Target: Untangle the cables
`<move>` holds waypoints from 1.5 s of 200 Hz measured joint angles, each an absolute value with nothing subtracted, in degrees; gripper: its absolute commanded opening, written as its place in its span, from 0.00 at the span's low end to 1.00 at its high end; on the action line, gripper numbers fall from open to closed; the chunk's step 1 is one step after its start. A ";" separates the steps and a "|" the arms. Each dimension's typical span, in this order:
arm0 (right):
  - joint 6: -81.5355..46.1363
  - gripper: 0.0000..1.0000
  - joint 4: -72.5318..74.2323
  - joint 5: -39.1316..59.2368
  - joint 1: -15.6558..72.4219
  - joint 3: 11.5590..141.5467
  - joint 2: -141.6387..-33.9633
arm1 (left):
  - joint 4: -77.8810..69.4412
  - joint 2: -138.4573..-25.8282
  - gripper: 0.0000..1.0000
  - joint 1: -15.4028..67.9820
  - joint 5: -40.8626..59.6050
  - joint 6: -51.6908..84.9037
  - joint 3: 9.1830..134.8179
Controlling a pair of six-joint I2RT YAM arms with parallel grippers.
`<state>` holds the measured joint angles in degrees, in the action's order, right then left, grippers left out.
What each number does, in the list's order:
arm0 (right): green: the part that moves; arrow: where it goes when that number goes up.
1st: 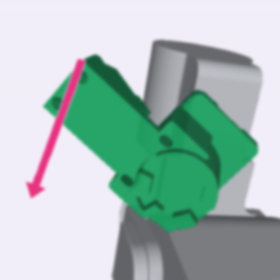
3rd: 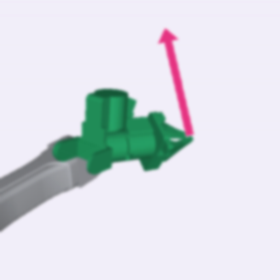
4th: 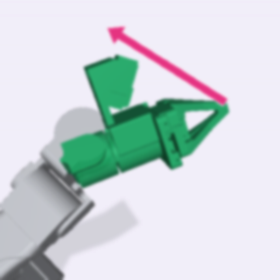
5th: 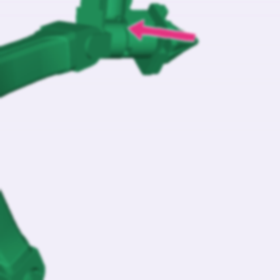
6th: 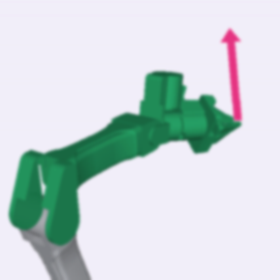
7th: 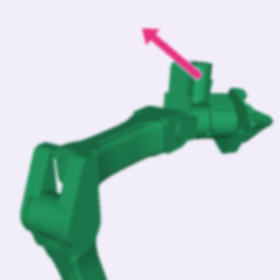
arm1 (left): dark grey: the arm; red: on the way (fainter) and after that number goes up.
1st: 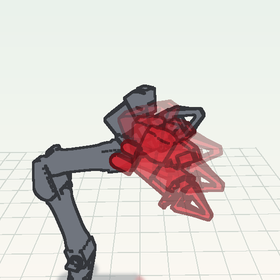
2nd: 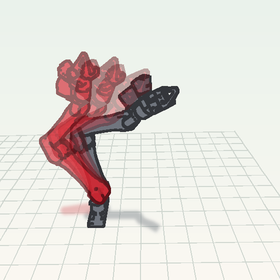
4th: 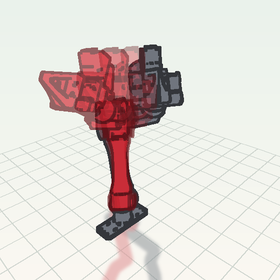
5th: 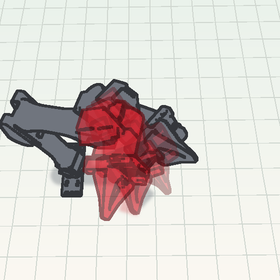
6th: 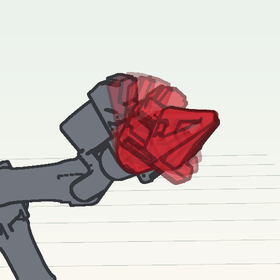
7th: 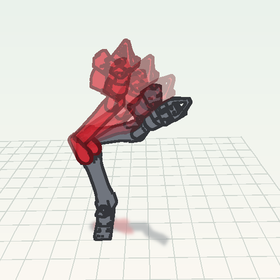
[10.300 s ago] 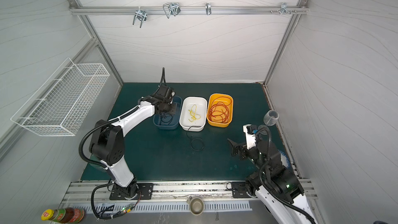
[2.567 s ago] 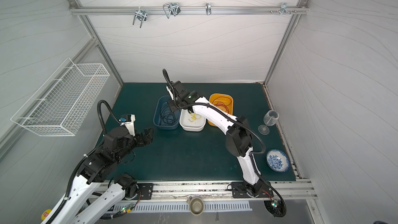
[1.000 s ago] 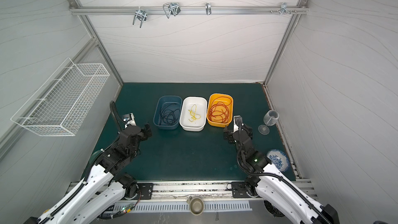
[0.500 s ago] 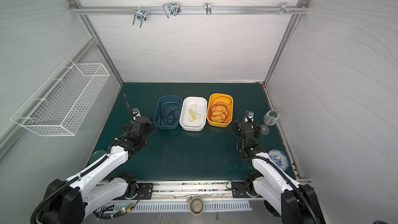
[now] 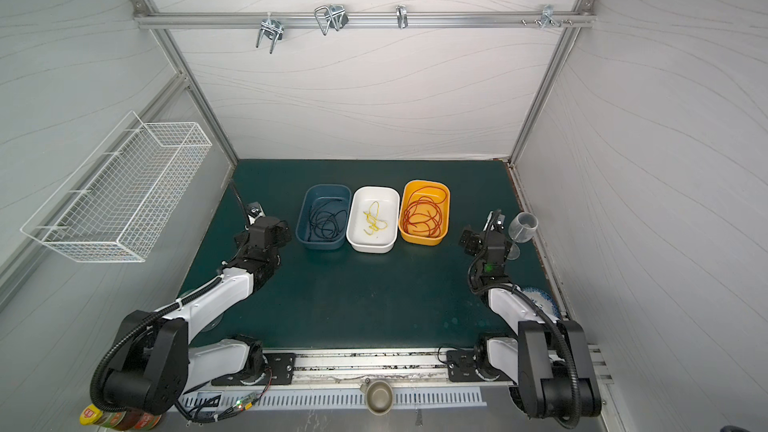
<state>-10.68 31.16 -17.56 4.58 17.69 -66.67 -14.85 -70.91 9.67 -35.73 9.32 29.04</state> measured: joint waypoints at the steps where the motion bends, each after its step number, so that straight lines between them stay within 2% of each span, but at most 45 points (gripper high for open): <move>1: -10.66 0.99 31.29 -17.47 4.58 17.69 -66.78 | -15.05 -71.02 1.00 9.65 -35.66 9.21 28.99; 87: -7.86 0.99 43.55 -14.00 4.14 18.39 -80.71 | -29.58 -80.97 1.00 5.67 -28.71 5.54 25.28; 126: -5.61 0.99 50.39 -8.60 3.66 18.59 -88.88 | -35.44 -84.05 1.00 5.23 -25.85 3.16 25.28; 192: -4.56 0.99 49.08 -4.69 3.27 22.81 -89.10 | -42.35 -87.94 1.00 1.69 -20.97 3.68 24.58; 300: -3.60 0.99 47.37 -2.55 3.31 23.86 -89.14 | -45.04 -88.40 1.00 1.50 -20.32 3.86 23.68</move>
